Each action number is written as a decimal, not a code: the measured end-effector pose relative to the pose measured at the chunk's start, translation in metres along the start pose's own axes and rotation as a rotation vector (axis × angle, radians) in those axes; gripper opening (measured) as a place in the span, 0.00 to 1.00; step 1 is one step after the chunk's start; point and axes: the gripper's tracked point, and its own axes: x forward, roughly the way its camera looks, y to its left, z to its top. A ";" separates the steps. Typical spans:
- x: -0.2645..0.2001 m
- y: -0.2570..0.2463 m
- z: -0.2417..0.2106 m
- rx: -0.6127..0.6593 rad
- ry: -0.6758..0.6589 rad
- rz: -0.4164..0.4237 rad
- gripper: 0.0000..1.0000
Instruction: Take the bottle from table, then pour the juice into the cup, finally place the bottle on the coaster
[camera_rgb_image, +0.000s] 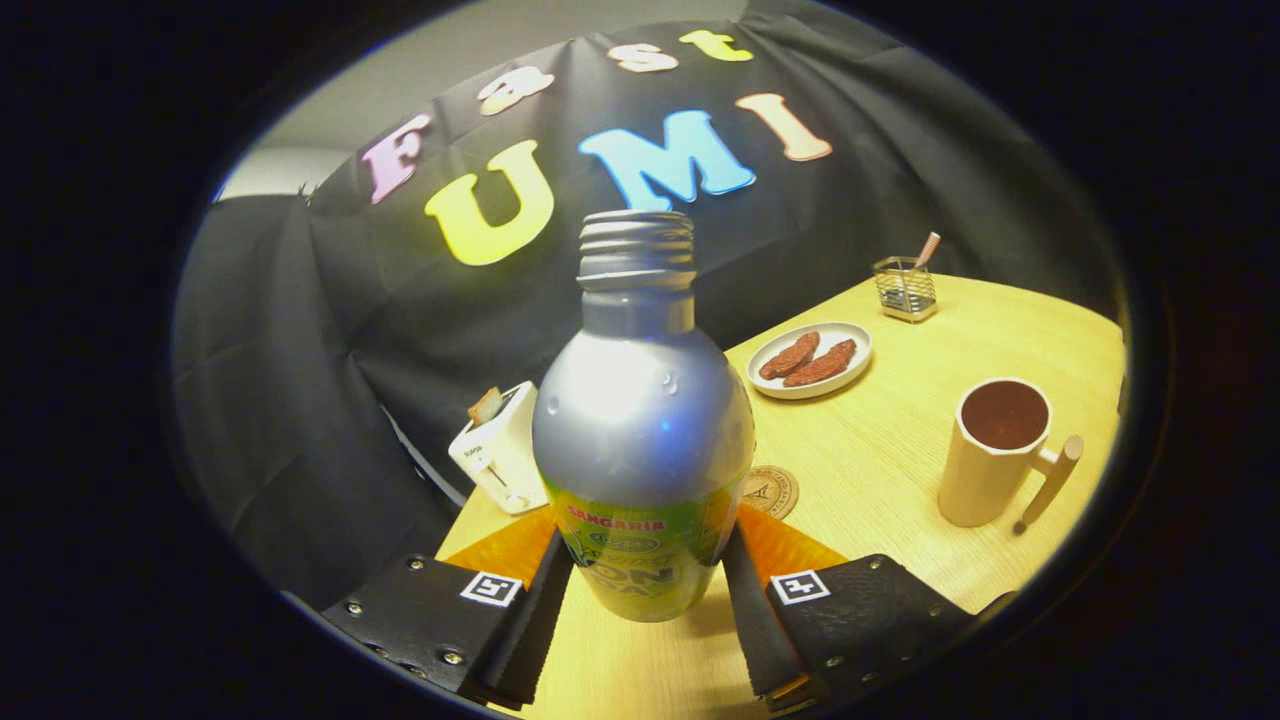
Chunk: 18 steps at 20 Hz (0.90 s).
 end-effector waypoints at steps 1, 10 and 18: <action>-0.001 -0.005 0.000 0.011 -0.001 -0.008 0.76; -0.001 -0.035 0.006 0.186 0.002 -0.015 0.76; 0.000 -0.049 0.007 0.345 0.006 0.004 0.76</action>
